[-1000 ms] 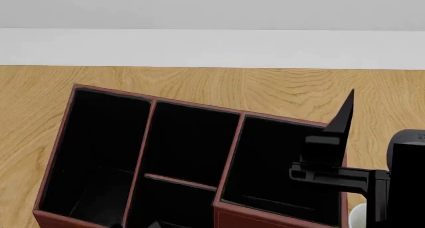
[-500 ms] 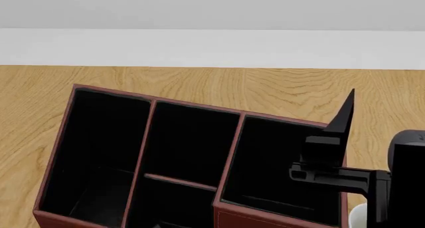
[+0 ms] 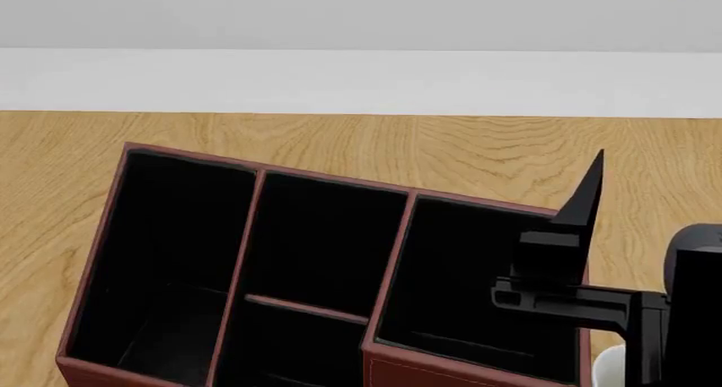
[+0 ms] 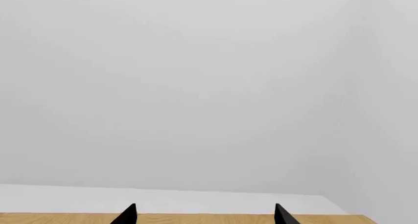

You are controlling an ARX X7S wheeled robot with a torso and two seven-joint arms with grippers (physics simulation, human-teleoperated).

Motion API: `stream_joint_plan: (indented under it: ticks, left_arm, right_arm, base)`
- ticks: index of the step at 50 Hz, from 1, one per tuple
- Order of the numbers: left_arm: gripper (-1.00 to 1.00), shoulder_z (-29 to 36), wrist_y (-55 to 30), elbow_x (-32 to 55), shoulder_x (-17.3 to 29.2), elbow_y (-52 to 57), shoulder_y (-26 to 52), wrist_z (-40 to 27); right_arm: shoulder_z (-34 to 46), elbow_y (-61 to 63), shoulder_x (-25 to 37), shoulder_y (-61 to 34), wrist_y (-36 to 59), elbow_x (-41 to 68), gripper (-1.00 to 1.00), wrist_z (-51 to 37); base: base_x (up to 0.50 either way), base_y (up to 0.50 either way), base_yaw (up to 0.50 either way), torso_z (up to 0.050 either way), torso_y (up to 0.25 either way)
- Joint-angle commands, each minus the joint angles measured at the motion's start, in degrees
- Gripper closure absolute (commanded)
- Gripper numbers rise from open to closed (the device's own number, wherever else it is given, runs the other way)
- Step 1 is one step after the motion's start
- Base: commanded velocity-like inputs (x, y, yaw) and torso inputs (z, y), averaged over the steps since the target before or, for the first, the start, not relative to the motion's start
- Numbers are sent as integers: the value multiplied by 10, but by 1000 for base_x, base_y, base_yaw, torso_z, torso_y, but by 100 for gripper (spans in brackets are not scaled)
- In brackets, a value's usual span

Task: Pick up the book and place it in the front compartment of the caddy.

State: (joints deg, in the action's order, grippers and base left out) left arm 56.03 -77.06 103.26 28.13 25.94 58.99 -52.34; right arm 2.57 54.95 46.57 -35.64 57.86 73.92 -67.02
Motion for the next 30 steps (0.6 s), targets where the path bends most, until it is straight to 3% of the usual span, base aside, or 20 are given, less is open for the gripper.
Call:
stream_joint_plan:
  ticks: [1, 30]
  left_arm:
    - [100, -2, 3, 61, 15, 26, 45, -58]
    - [100, -50, -39, 130, 102, 68, 141, 16]
  right_arm:
    - [1, 1, 2, 0, -3, 2, -100, -2]
    - [19, -8, 4, -44, 9, 32, -100, -22]
  base:
    - [0, 0, 0, 0, 0]
    - [0, 0, 0, 0, 1]
